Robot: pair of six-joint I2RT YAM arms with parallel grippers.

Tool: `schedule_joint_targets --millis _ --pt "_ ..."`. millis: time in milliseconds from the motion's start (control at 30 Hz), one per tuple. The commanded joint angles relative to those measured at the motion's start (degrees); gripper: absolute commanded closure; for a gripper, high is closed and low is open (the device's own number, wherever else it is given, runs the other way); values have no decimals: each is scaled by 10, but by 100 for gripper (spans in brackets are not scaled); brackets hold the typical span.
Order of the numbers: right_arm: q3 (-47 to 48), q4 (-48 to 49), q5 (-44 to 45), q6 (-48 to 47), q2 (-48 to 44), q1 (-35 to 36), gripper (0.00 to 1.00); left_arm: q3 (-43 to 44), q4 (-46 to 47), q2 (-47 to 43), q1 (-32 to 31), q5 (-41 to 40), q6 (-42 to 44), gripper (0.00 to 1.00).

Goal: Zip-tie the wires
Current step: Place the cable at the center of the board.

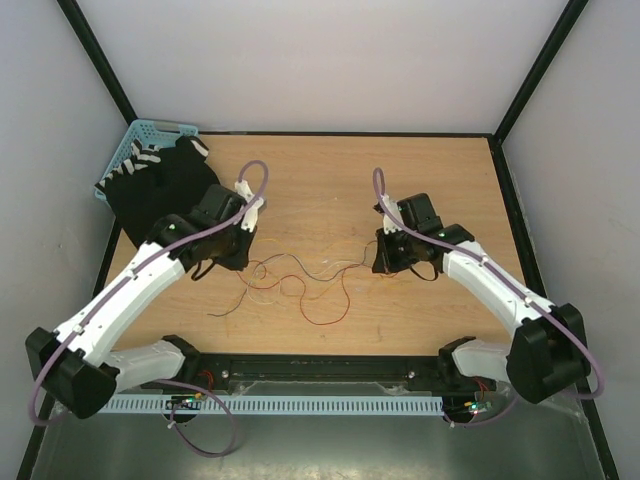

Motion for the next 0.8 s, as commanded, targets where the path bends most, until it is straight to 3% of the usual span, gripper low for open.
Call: schedule_joint_targets --millis 0,767 --pt "-5 -7 45 -10 31 13 100 34 -90 41 4 -45 31 100" --pt "-75 124 32 14 129 40 100 65 -111 249 11 -134 53 100"
